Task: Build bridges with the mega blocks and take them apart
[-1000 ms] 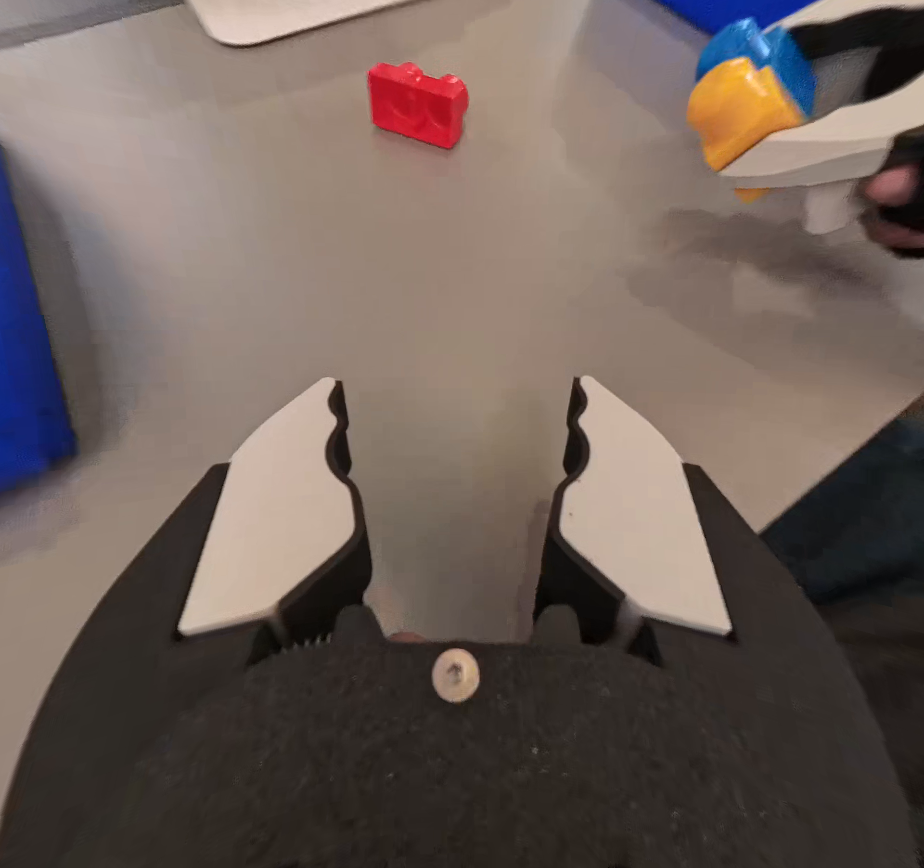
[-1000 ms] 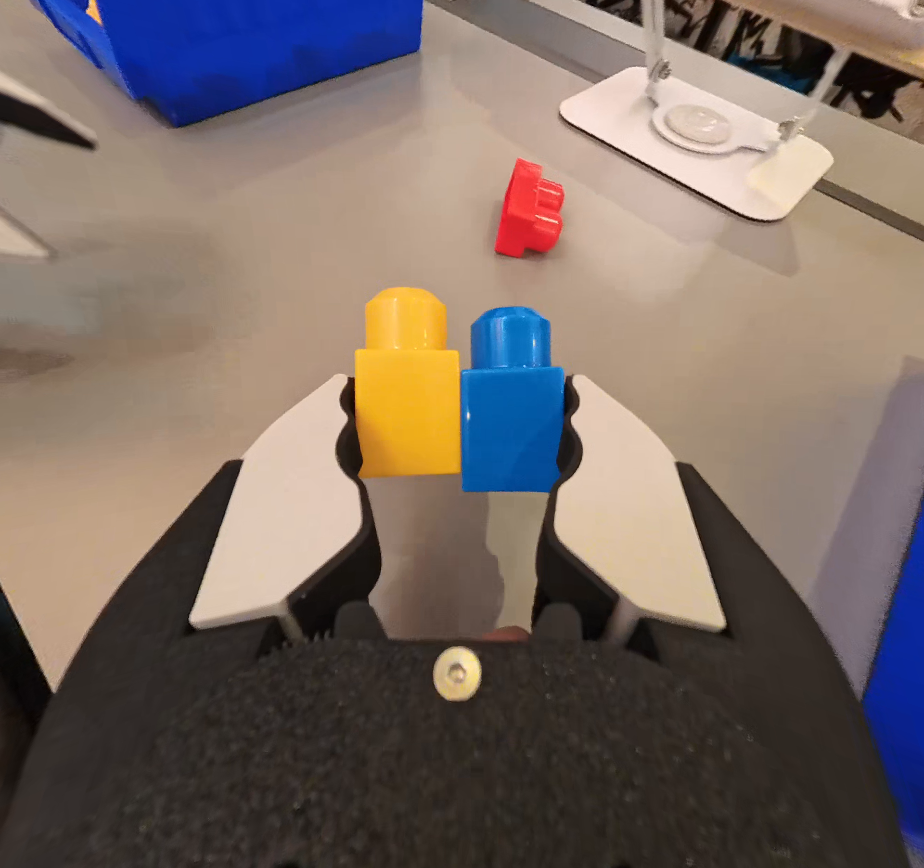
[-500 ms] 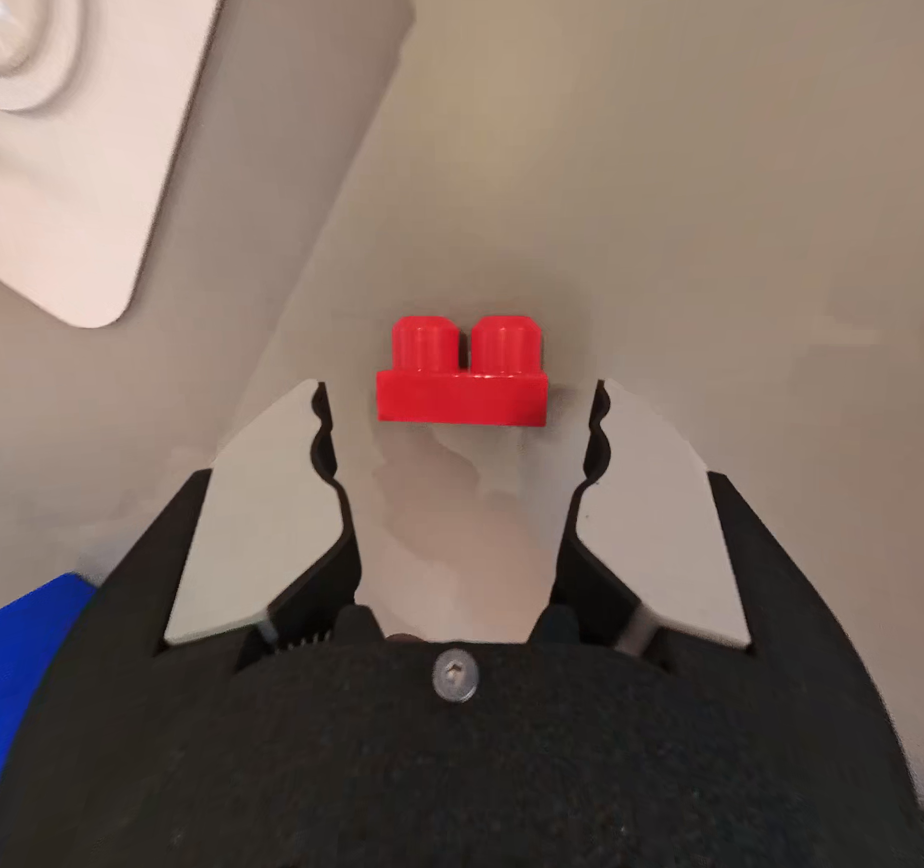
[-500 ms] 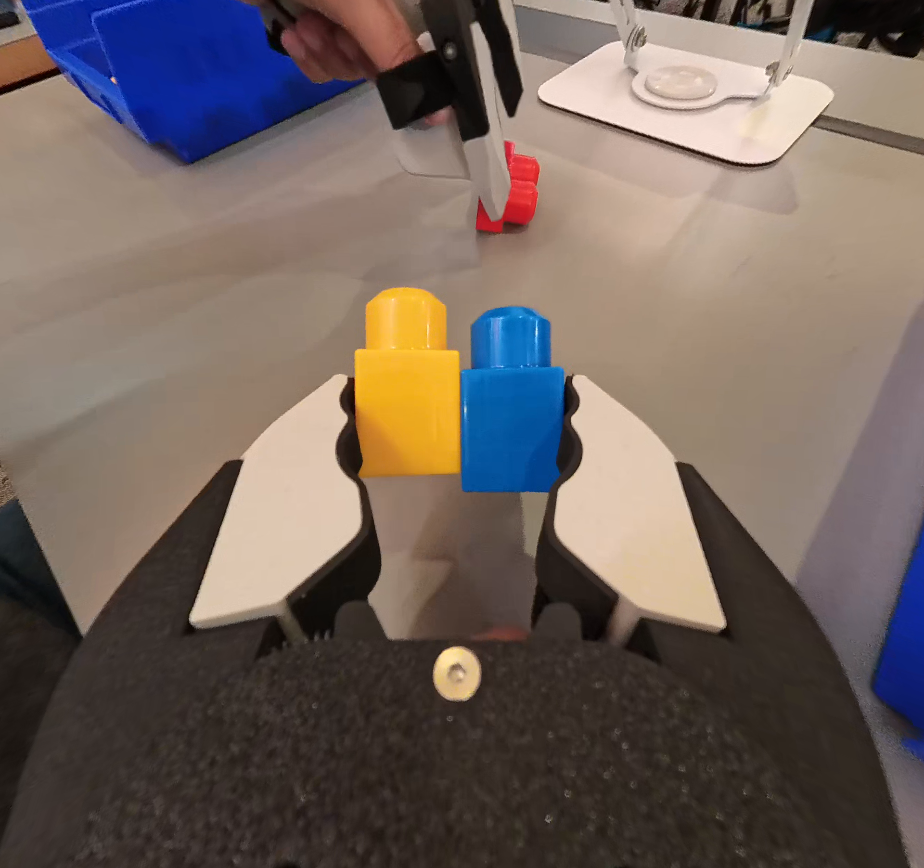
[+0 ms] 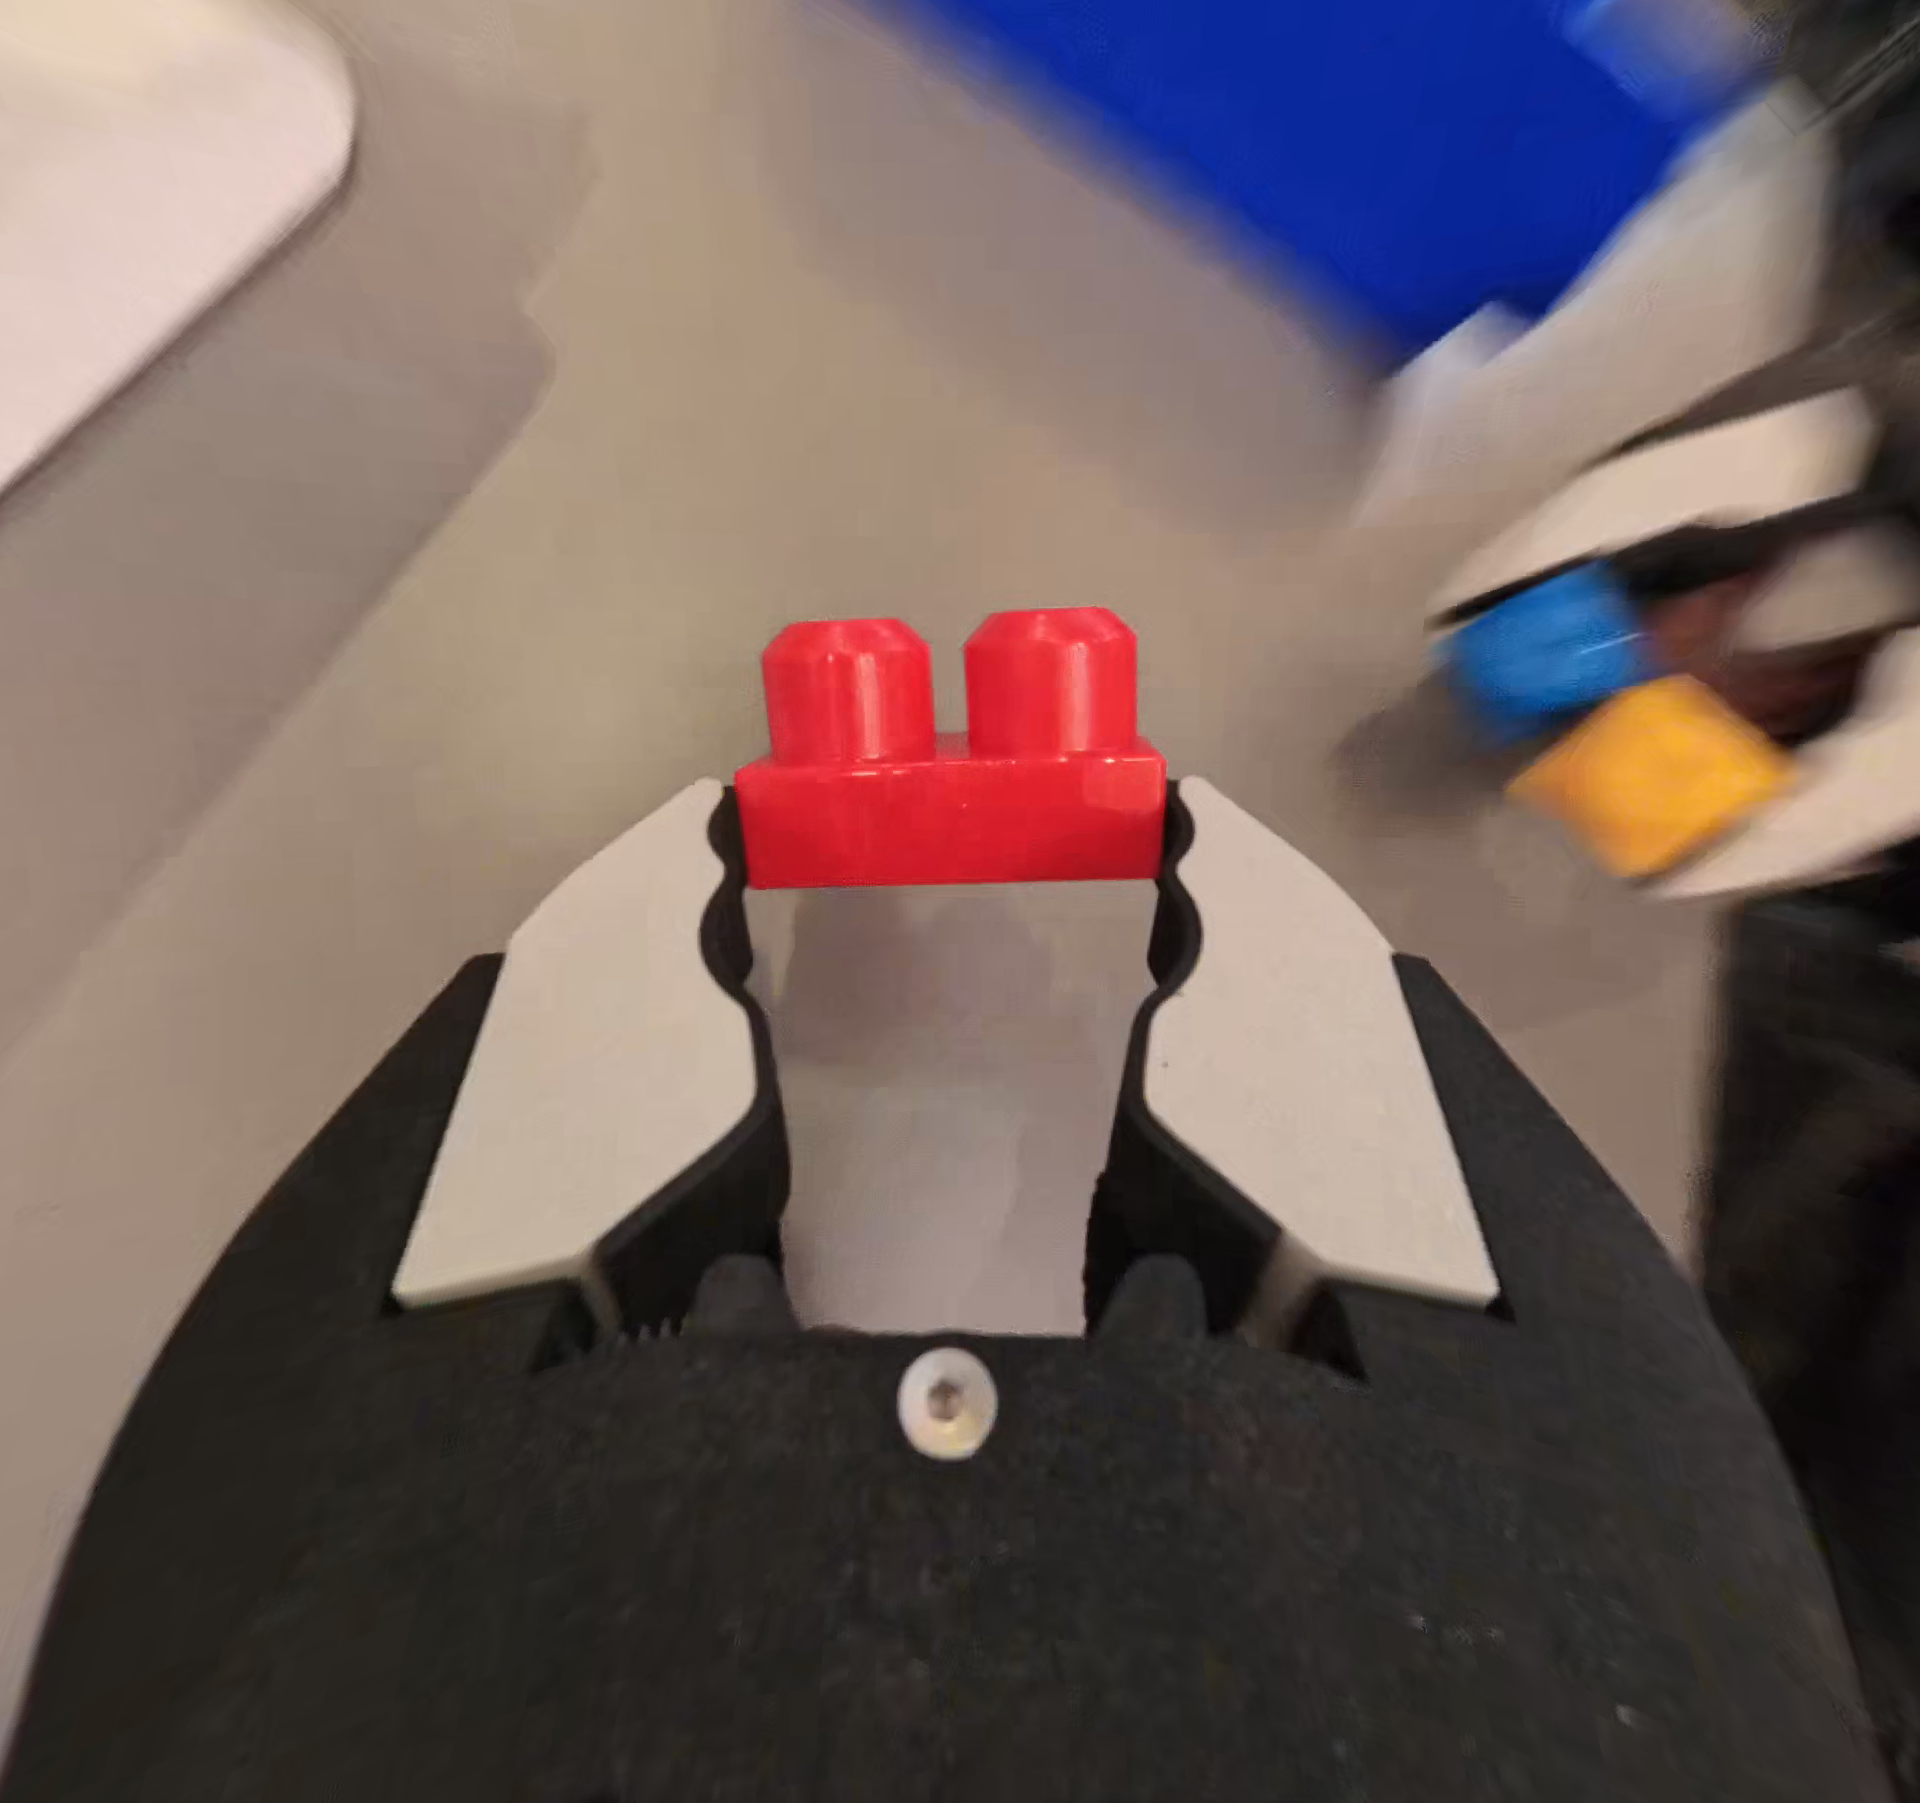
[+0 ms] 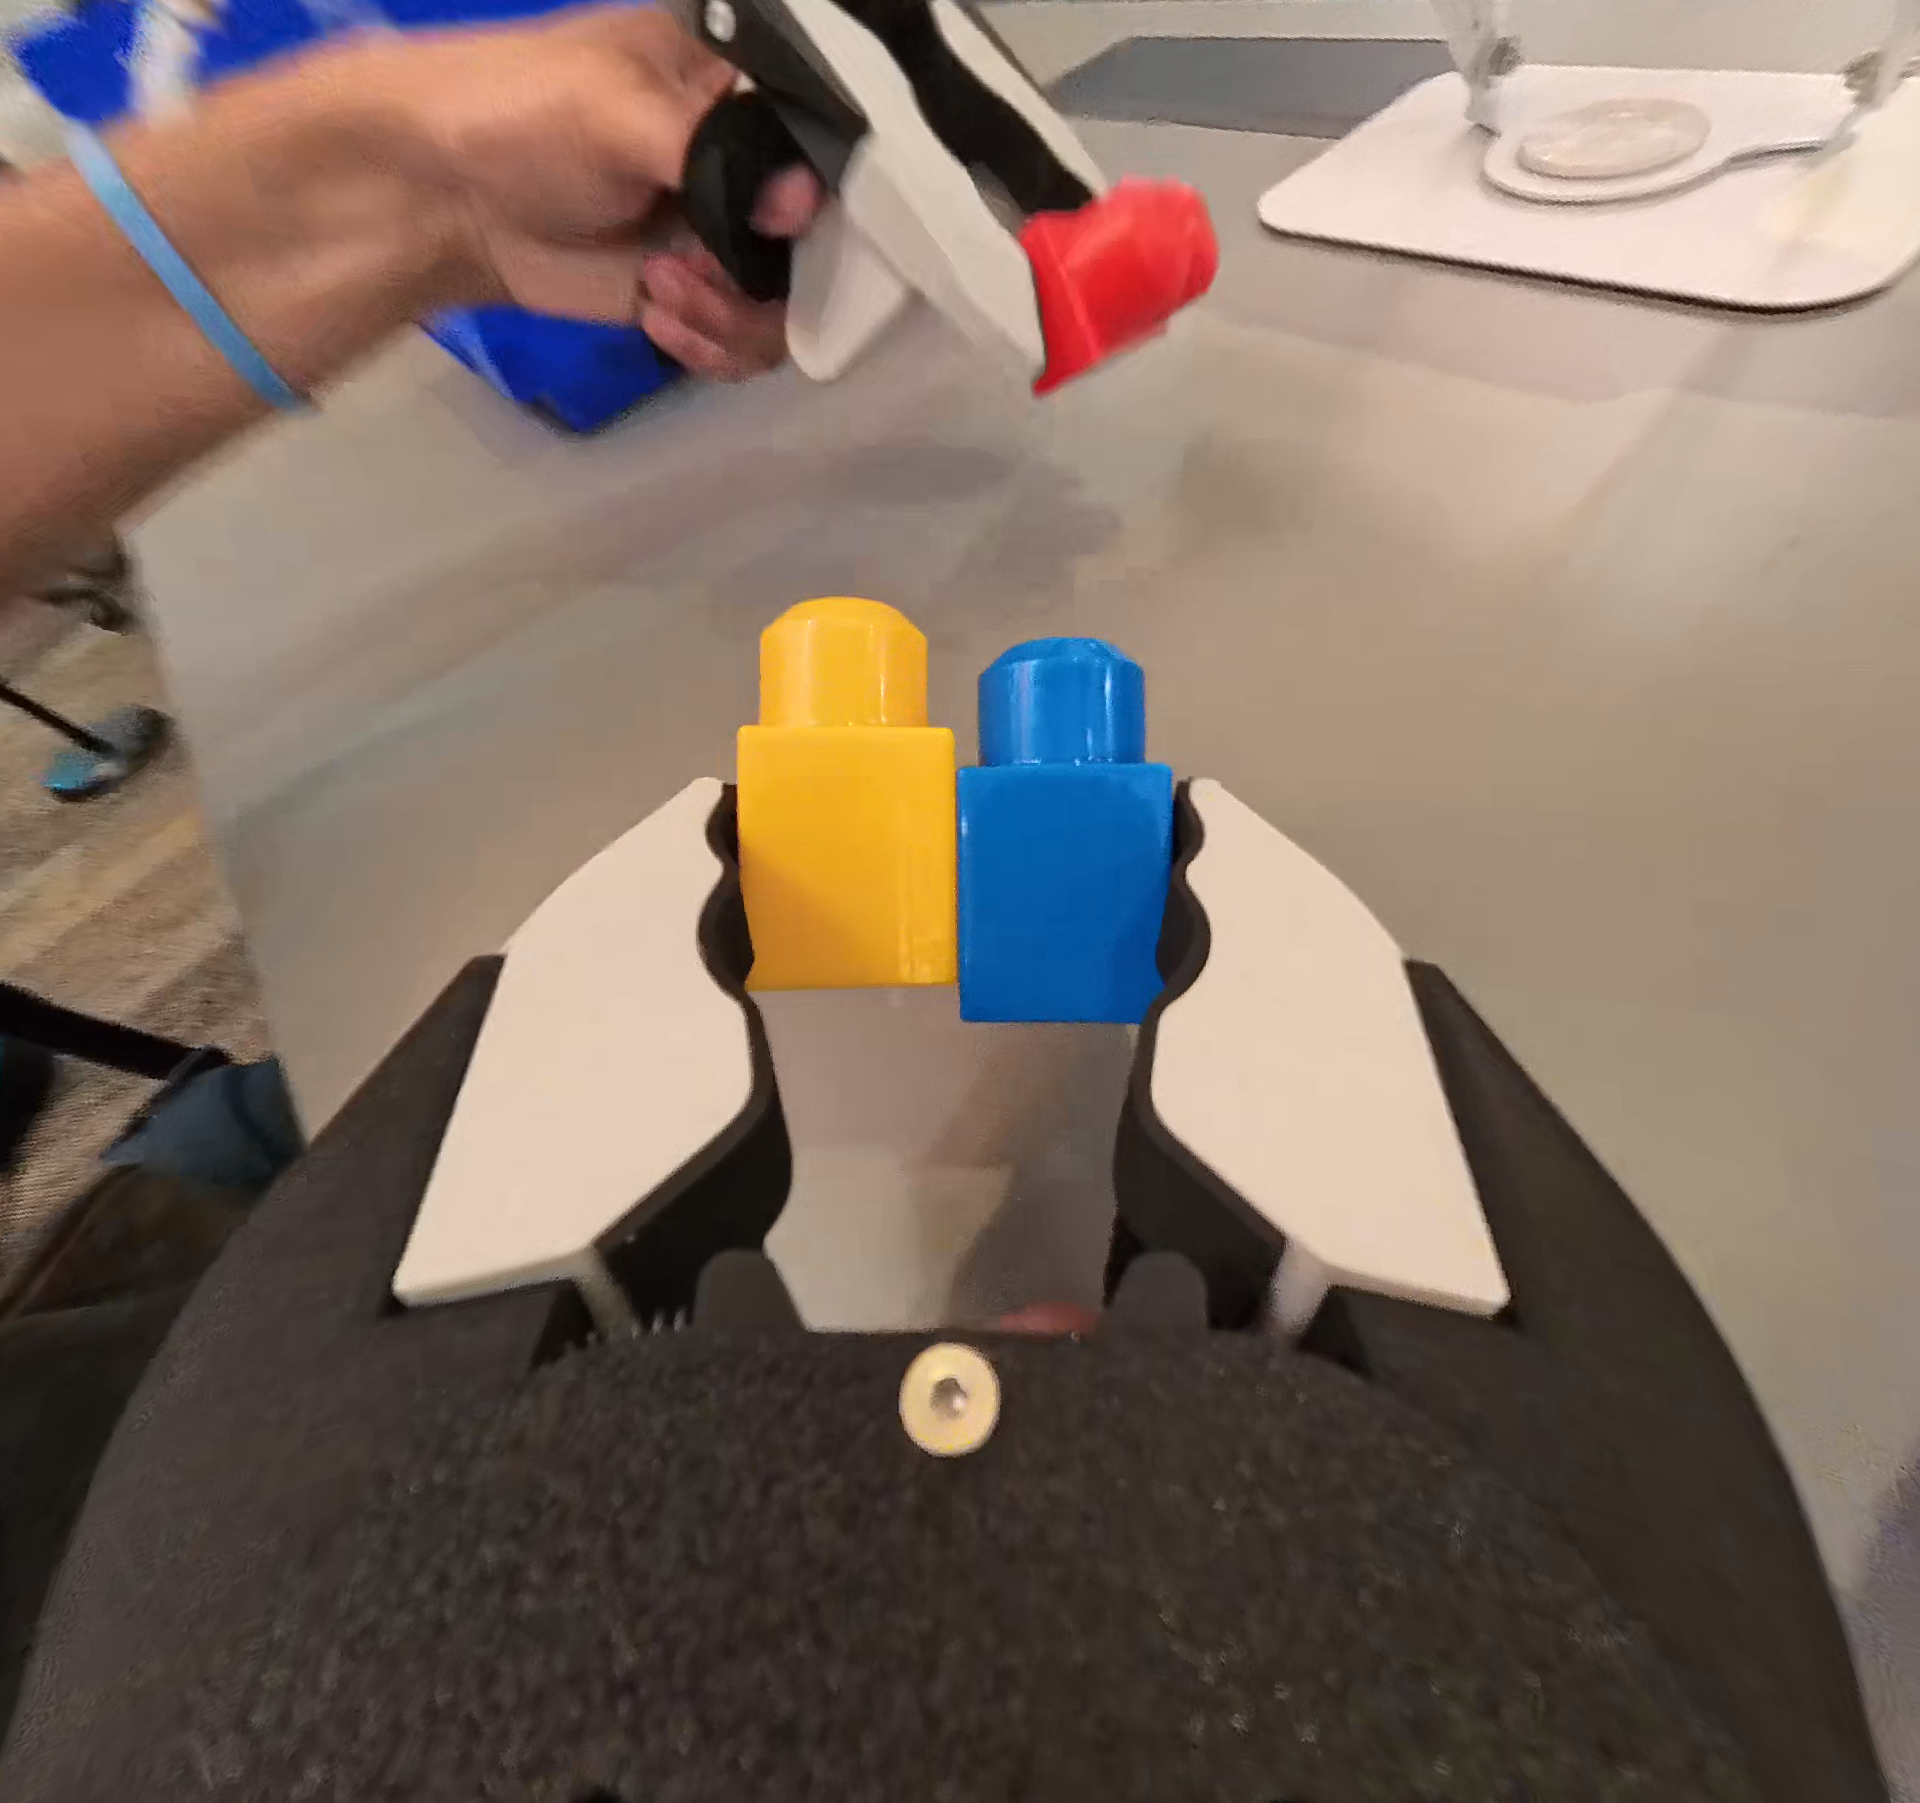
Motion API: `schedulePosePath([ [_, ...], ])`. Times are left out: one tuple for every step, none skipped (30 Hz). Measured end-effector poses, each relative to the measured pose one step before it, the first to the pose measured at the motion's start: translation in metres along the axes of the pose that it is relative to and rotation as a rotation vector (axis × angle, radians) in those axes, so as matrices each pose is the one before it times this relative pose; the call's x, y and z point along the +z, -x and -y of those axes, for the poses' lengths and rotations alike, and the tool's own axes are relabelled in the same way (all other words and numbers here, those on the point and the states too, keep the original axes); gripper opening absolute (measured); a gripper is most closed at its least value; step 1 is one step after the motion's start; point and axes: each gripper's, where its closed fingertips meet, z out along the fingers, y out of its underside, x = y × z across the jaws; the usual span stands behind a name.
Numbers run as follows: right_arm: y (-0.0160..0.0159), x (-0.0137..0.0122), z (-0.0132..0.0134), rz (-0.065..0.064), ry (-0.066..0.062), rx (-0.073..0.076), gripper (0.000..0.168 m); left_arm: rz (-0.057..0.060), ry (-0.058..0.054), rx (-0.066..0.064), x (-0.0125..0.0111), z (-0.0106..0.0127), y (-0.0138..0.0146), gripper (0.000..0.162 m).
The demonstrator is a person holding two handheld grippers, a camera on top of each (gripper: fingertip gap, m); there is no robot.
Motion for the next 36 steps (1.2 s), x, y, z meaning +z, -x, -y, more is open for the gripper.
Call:
schedulePosePath([
  [0.00594,0.00111,0.00532,0.0465,-0.0212,0.0229,0.077,-0.1084,-0.156,-0.0096,-0.01503,0.01502,-0.02108,0.075],
  [0.00558,0.00161,0.00633,0.0417,-0.0223,0.0212,0.077,-0.1239,-0.1572,-0.0086,-0.01448,0.01587,-0.0255,0.075],
  [0.00588,0.00182,0.00796,0.0411,-0.0297,0.0197,0.077,-0.1195,-0.1448,-0.0072,-0.01174,0.0146,-0.02645,0.075],
  [0.0065,0.00244,0.00894,0.0425,-0.0352,0.019,0.077,-0.0962,-0.1237,0.0018,-0.00811,0.01134,-0.02381,0.075],
  [0.00747,0.00324,0.00985,0.0482,-0.0409,0.0194,0.077,-0.0762,-0.0938,0.0081,-0.00477,0.00721,-0.02046,0.075],
  [0.00732,0.00421,0.00952,0.0441,-0.0421,0.0126,0.077,-0.0594,-0.0684,0.0064,-0.00201,0.00382,-0.01669,0.075],
  [0.00634,0.00532,0.00764,0.0343,-0.0317,0.0018,0.077,-0.0423,-0.0491,0.0031,-0.00008,0.00167,-0.0124,0.075],
  [0.00438,0.00591,0.00561,0.0192,-0.0223,-0.0031,0.077,-0.0269,-0.0351,0.001,0.00114,0.00045,-0.00854,0.075],
  [0.00303,0.00591,0.00379,0.0067,-0.0133,-0.0092,0.077,-0.0166,-0.0277,0.0016,0.00148,0.00055,-0.00579,0.075],
  [0.00455,0.00514,0.00384,0.0124,-0.0186,-0.0128,0.077,-0.0111,-0.0245,0.0044,0.00134,0.00124,-0.00402,0.075],
  [0.00581,0.00435,0.00344,0.0195,-0.0184,-0.0083,0.077,-0.005,-0.0189,0.007,0.00113,0.00124,-0.00239,0.075],
  [0.00329,0.00383,0.00264,0.0029,-0.0126,-0.0091,0.077,-0.0042,-0.0178,0.0037,0.0009,0.00164,-0.00128,0.075],
  [0.0025,0.00323,0.00167,-0.0007,-0.0077,-0.014,0.077,-0.0105,-0.0254,-0.0084,0.00045,0.0028,-0.00119,0.075],
  [0.00253,0.00277,0.00145,0.0025,-0.0074,-0.007,0.077,-0.0169,-0.0276,-0.0178,0.00039,0.00276,-0.00146,0.075],
  [0.00212,0.0022,0.00173,0.0047,-0.0102,0.0029,0.077,-0.0169,-0.0209,-0.0169,0.00056,0.00125,-0.00139,0.075],
  [0.00211,0.00155,0.00213,0.0059,-0.0123,0.0042,0.077,-0.0021,-0.0055,-0.0044,0.00099,-0.00172,0.00034,0.075],
  [0.0016,0.00183,0.00063,0.0063,-0.0007,0.004,0.077,0.0048,0.0044,0.0032,0.00124,-0.00406,0.00103,0.075],
  [-0.00076,0.00243,-0.0015,-0.0062,0.0156,0.0027,0.077,-0.008,0.0025,-0.0062,0.00161,-0.00432,-0.00069,0.075],
  [-0.00149,0.00124,-0.00011,-0.012,0.0031,-0.0049,0.077,-0.013,-0.0028,-0.0138,0.00151,-0.00358,-0.00127,0.075],
  [0.00104,-0.00039,0.00221,0.0056,-0.0148,-0.0044,0.077,-0.0041,-0.0003,-0.0073,0.00145,-0.00358,-0.00006,0.075],
  [0.00135,-0.00055,0.00105,0.0126,-0.0076,0.0072,0.077,0.002,-0.0057,0.0034,0.00048,-0.00187,0.00019,0.075],
  [0.00095,-0.00138,0.00215,0.0097,-0.0177,0.0092,0.077,-0.0035,-0.0152,0.0,-0.00042,0.00086,-0.00055,0.075],
  [0.00125,-0.00129,0.00158,0.0109,-0.0131,0.0038,0.077,-0.0088,-0.0121,-0.008,-0.00044,0.00099,-0.00087,0.075],
  [0.00044,-0.00103,0.00088,0.0045,-0.0071,0.0014,0.077,-0.0034,-0.0081,-0.004,-0.00014,0.00026,-0.00012,0.075],
  [0.00055,-0.0008,0.00154,0.0064,-0.009,0.0057,0.077,-0.0006,-0.0042,0.0002,0.00014,-0.00036,0.00023,0.075],
  [0.00065,-0.00053,0.00134,0.0067,-0.0078,0.0064,0.077,-0.0039,-0.0046,-0.0012,0.00036,-0.00041,-0.00027,0.075],
  [-0.00011,-0.00044,0.00088,0.0007,-0.0022,0.0035,0.077,-0.0038,-0.0075,-0.0045,0.00046,0.00012,-0.0001,0.075],
  [-0.00083,-0.00092,0.00173,-0.0061,-0.0093,-0.0028,0.077,0.0011,-0.0016,-0.0016,0.00057,-0.00059,0.00052,0.075],
  [-0.00047,-0.00028,0.00012,-0.0021,0.0043,-0.0056,0.077,0.0069,0.008,0.0052,0.00058,-0.00175,0.00132,0.075],
  [0.00087,0.00023,-0.00174,0.0075,0.0195,-0.0067,0.077,0.0096,0.0131,0.0039,0.00034,-0.00244,0.00209,0.075],
  [-0.00031,-0.00052,-0.00033,-0.0058,0.0091,-0.0133,0.077,0.0063,0.0187,-0.0021,-0.00001,-0.00288,0.00197,0.075],
  [-0.00038,-0.00066,-0.00086,-0.0054,0.0129,-0.0164,0.077,-0.0026,0.0162,-0.0084,-0.00006,-0.00224,0.00084,0.074],
  [-0.00076,-0.00085,-0.00093,-0.0051,0.0149,-0.0115,0.077,-0.0043,0.0121,-0.008,-0.00018,-0.00157,0.00021,0.075],
  [-0.00086,-0.00109,0.00011,-0.0048,0.0063,-0.0069,0.077,0.0012,0.0151,-0.0018,-0.00005,-0.00176,0.00069,0.075],
  [-0.00104,-0.00134,0.00057,-0.0055,-0.0014,-0.0025,0.077,0.0042,0.0188,0.0009,0.00013,-0.0018,0.00087,0.075],
  [-0.00097,-0.00072,-0.00084,-0.0018,0.0081,-0.0019,0.077,0.0057,0.0229,0.0036,0.00013,-0.00183,0.00103,0.074],
])
